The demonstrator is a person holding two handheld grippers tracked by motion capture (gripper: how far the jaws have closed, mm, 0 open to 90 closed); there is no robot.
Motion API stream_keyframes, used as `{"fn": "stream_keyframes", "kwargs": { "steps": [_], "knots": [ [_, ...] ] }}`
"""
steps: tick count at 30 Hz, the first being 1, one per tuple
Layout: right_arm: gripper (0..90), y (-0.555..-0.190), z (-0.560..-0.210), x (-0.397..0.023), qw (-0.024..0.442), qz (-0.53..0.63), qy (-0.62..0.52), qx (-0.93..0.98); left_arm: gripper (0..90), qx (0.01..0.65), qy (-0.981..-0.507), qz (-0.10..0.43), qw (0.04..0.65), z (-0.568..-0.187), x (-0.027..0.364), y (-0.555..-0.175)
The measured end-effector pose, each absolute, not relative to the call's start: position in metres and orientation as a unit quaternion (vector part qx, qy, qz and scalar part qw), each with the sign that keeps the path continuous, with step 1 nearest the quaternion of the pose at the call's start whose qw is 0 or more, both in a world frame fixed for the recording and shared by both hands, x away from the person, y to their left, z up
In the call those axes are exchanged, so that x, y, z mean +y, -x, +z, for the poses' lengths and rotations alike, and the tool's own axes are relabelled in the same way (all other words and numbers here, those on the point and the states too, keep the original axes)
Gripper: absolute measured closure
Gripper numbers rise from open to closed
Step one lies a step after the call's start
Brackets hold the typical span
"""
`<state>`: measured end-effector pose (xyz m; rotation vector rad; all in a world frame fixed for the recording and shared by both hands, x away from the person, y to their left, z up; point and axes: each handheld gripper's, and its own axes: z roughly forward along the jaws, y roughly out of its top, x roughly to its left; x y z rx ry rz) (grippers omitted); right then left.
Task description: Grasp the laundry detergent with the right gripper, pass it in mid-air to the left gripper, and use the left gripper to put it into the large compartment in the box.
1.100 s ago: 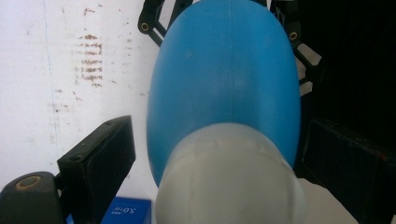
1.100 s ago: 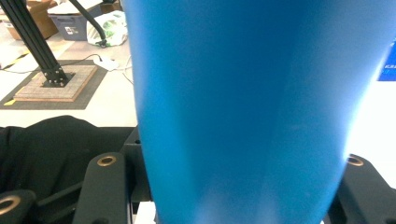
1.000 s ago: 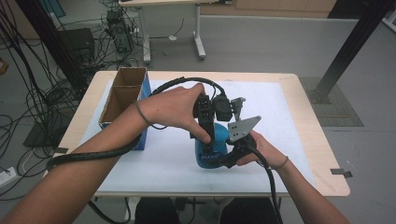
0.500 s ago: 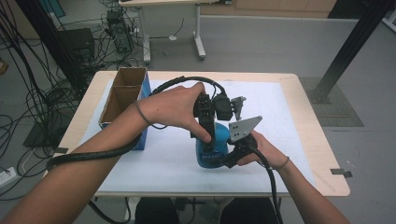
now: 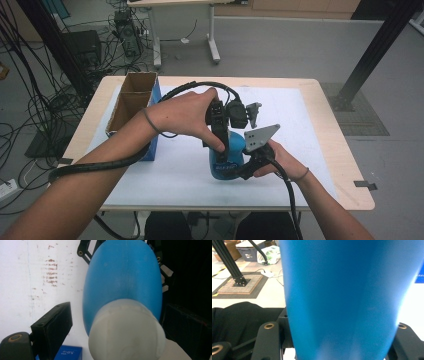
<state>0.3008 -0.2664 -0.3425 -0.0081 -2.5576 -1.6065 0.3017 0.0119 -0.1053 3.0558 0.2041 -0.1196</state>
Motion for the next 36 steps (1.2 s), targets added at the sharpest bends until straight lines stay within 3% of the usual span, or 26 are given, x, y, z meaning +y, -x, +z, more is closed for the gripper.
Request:
{"fn": "stream_keyframes", "kwargs": {
  "steps": [36],
  "knots": [
    [40.6,-0.2996,-0.3397,-0.2659,0.058,-0.528,0.002,-0.847,9.5,0.067,-0.996,-0.037,0.038,-0.103,0.0129,-0.3011]
  ]
}}
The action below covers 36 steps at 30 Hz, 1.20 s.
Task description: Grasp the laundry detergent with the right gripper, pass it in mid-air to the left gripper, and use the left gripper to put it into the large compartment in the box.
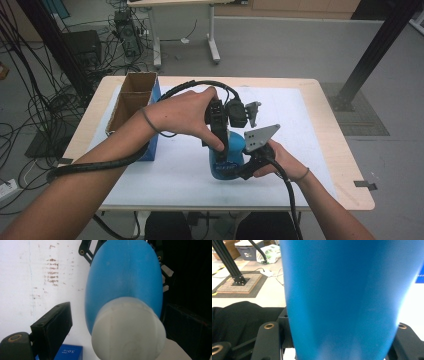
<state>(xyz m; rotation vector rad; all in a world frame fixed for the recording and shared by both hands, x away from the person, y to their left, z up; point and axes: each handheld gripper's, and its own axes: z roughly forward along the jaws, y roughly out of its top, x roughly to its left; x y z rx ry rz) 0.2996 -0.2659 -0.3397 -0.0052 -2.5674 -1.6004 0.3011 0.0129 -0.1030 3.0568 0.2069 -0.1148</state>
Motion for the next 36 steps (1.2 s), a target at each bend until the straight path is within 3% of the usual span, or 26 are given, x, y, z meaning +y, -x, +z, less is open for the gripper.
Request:
{"fn": "stream_keyframes", "kwargs": {
  "steps": [36],
  "knots": [
    [40.6,-0.2989,-0.3383,-0.2647,0.061,-0.527,0.003,-0.848,9.5,0.07,-0.996,-0.033,0.039,-0.1026,0.0134,-0.2985]
  ]
}}
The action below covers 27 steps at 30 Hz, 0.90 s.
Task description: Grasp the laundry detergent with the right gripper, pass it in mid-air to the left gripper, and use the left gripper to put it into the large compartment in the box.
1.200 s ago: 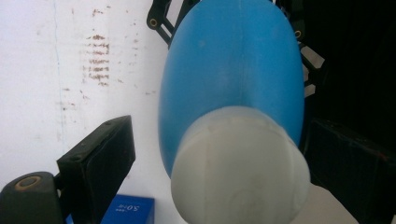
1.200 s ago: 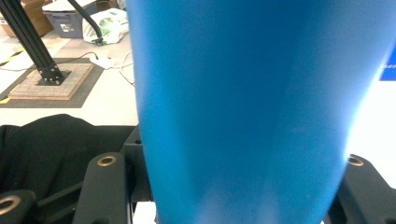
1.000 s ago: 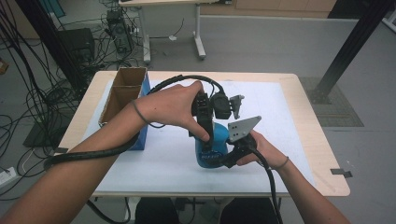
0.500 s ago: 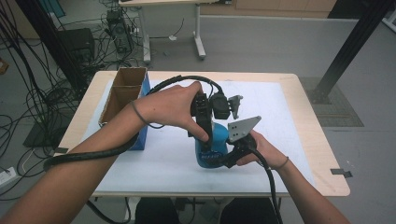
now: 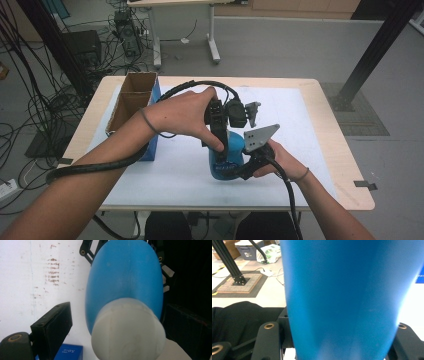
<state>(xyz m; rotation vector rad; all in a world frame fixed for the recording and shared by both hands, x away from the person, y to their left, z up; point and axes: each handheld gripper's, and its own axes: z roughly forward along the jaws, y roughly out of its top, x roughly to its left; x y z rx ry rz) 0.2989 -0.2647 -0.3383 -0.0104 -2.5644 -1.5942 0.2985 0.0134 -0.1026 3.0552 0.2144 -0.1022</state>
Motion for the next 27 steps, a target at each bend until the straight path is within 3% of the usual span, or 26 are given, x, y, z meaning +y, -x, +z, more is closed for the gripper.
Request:
{"fn": "stream_keyframes", "kwargs": {
  "steps": [27],
  "knots": [
    [40.6,-0.2975,-0.3335,-0.2659,0.054,-0.532,-0.004,-0.845,16.2,0.071,-0.996,-0.033,0.036,-0.1061,0.0072,-0.2968]
  ]
}}
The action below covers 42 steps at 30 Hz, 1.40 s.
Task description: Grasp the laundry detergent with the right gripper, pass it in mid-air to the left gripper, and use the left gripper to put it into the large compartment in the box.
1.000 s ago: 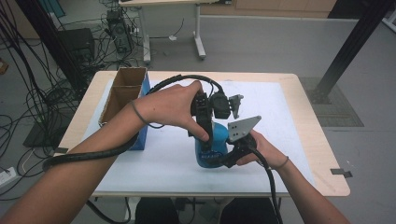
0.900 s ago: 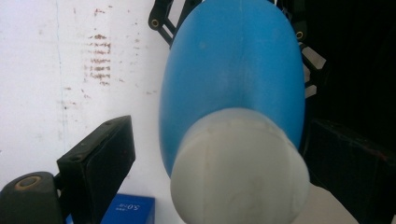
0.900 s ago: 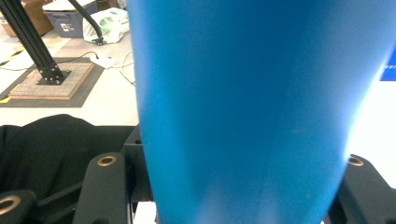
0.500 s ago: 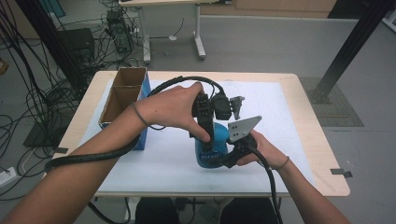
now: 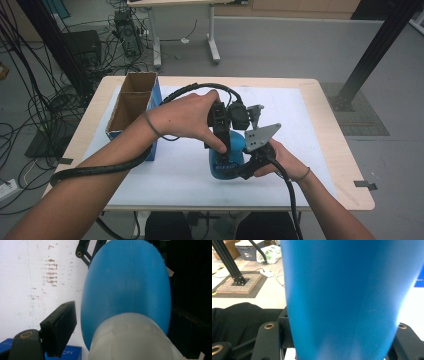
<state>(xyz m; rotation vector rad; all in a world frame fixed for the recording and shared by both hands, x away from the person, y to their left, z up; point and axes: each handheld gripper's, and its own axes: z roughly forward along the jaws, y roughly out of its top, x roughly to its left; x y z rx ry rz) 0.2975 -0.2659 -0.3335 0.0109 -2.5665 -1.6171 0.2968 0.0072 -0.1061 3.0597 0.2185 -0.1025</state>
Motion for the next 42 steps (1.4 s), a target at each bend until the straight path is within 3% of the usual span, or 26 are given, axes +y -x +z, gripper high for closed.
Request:
{"fn": "stream_keyframes", "kwargs": {
  "steps": [22,42],
  "knots": [
    [40.6,-0.2968,-0.3306,-0.2648,0.052,-0.535,-0.004,-0.844,36.8,0.075,-0.996,-0.038,0.042,-0.1029,0.008,-0.2968],
    [40.6,-0.2991,-0.3319,-0.2644,0.053,-0.535,-0.006,-0.843,37.2,0.085,-0.995,-0.036,0.04,-0.1038,0.0077,-0.297]
  ]
}}
